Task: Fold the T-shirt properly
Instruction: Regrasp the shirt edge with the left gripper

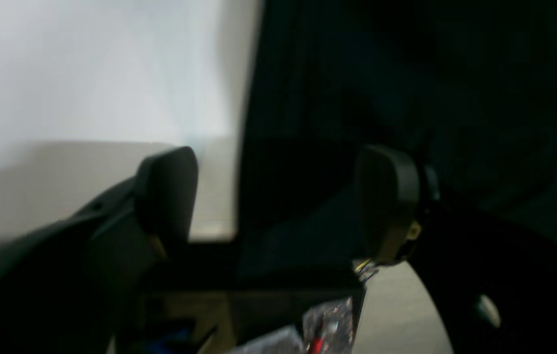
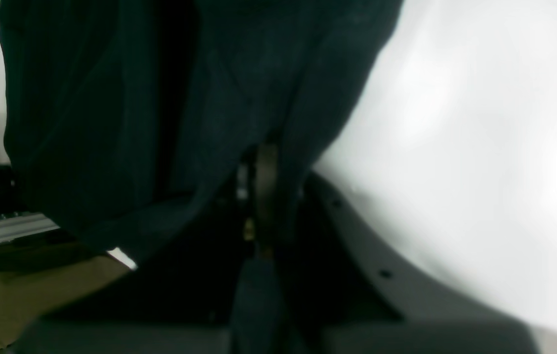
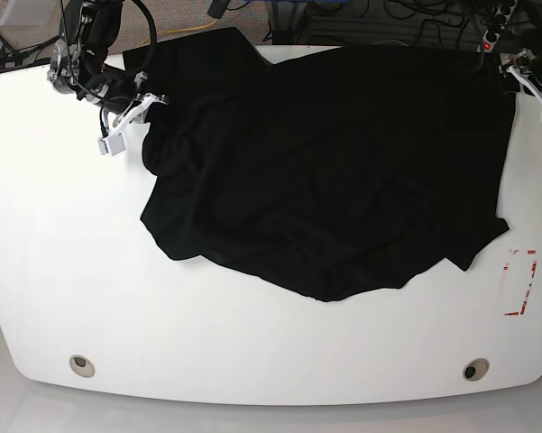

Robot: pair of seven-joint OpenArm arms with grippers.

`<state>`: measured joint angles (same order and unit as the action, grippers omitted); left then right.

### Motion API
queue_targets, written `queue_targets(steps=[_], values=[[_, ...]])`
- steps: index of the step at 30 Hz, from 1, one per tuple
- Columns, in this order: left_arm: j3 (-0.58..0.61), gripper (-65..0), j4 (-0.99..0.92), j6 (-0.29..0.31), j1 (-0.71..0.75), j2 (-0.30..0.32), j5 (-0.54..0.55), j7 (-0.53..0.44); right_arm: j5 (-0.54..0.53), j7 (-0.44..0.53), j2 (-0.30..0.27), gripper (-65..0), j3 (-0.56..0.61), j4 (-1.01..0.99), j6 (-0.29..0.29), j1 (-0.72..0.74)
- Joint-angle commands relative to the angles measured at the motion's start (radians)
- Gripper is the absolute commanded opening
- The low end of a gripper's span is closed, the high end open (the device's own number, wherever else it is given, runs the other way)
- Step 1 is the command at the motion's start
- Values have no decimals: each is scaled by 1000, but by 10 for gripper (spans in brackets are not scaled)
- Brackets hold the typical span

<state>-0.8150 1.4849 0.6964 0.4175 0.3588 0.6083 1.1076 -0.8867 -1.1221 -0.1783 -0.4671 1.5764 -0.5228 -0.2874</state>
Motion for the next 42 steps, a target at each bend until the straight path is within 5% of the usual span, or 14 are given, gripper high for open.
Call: queue_targets(steps=[1,5,12,17,20,30,42], values=[[29,-185,-25,2,7,18,11,7,-22,12,-13,-650,-5,20,-7,1],[69,-199,-39,2,7,19,12,7,-22,12,-13,-650,-6,20,-7,1],[81,-315,-46,2,11,19,6,55,-24,10,-16,-650,-8,22,-9,0],[78,-529,-46,2,8,19,6,73,-24,10,-13,-650,-9,88,-7,-31],[73,-600,-40,2,5,16,5,72,-24,10,-13,-650,-9,114,-6,-39],[-2,-640,118,2,10,12,9,70,-24,10,-19,-650,-11,243,-9,-109],[228,-640,466,2,-203,-25,-81,73,-18,18,-123,-650,-92,321,-10,-28]])
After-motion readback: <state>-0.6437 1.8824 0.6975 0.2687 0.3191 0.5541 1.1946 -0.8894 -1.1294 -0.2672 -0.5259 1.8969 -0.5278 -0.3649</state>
